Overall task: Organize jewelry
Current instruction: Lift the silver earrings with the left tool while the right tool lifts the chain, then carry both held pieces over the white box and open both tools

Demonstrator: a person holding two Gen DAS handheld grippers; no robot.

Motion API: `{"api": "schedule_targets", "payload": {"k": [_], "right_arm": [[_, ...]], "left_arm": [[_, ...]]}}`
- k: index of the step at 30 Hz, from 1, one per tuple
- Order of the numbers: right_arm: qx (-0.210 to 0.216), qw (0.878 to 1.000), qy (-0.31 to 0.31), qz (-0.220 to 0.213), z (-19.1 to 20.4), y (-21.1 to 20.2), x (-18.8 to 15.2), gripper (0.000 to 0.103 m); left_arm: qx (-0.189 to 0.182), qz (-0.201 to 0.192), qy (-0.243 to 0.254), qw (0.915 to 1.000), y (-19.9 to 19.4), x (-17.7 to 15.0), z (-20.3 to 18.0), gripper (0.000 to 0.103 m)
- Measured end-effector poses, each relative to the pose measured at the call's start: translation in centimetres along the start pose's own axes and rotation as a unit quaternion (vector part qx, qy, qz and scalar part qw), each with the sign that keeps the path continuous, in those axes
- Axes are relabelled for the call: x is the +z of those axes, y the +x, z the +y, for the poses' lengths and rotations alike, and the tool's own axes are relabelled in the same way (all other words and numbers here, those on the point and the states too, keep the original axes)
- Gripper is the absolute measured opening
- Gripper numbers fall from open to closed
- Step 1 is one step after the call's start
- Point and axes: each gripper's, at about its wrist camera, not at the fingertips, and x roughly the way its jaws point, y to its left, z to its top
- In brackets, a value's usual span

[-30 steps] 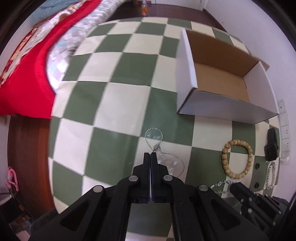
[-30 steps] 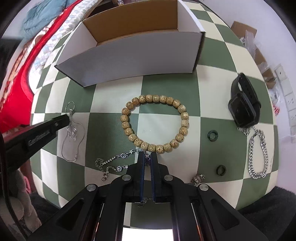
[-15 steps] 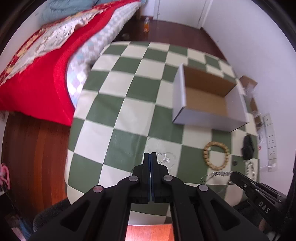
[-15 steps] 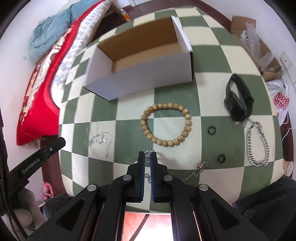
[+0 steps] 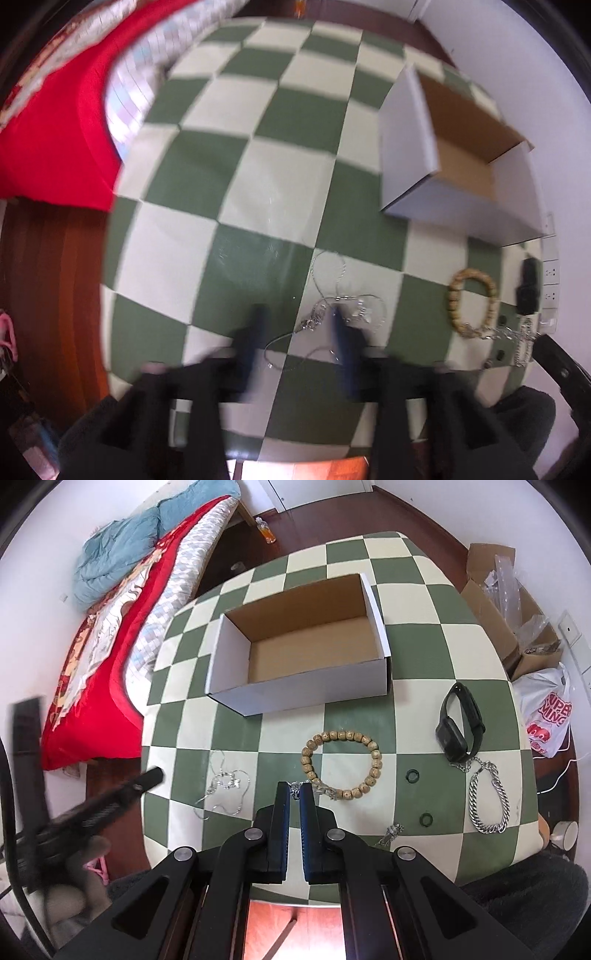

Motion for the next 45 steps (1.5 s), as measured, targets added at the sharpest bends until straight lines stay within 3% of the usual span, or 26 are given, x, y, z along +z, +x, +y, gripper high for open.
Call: {"api": "schedule_targets", "payload": {"k": [4,10,13,14,16,22,28,37,45], "right_arm": [[-0.007,1.000,0.006,0.012,-0.5,1.6,-0.3,0.005],[-0.016,0.999,0.020,0.023,-1.8,2.9,-0.1,0.005],[-0.022,0.999,0.030,0.026,-2.4,3.3,0.1,0.005],[-0.023,0.999,0.033,0.028,-2.6,3.5,0.1,0.005],[-0.023,0.999,0.035,0.028,-2.8,3.5,0.1,0.005],[-0.021,0.999,0.036,0.026,-2.6,3.4,0.0,0.005],[-0.009,0.999,0.033,0.010,-2.3,1.4,0.1,0.005],[0.014,0.999,0.032,-0.015,-1.7,-2.0,1.1,0.005],[0.030,0.999,0.006,-0.038,0.5,-5.7,3.0,0.005]], "left_arm": [[0.003,0.010,-0.011,0.9999,2.3,0.2,-0.7,0.053],[0.043,-0.008,0.057,0.9974,3.0,-0.3,-4.6,0.054],[0.044,-0.026,0.078,0.9956,2.7,-1.1,-5.7,0.035],[0.043,-0.029,0.084,0.9952,2.5,-1.2,-6.0,0.009],[0.043,-0.022,0.089,0.9948,2.4,-1.2,-6.4,0.001],[0.026,-0.032,0.062,0.9972,-0.1,-1.3,-5.1,0.001],[-0.001,-0.077,0.049,0.9959,-6.1,-1.4,-4.0,0.001],[-0.038,-0.136,0.052,0.9887,-13.2,-0.5,-3.8,0.001],[-0.081,-0.187,0.067,0.9767,-19.5,1.4,-5.5,0.001]]}}
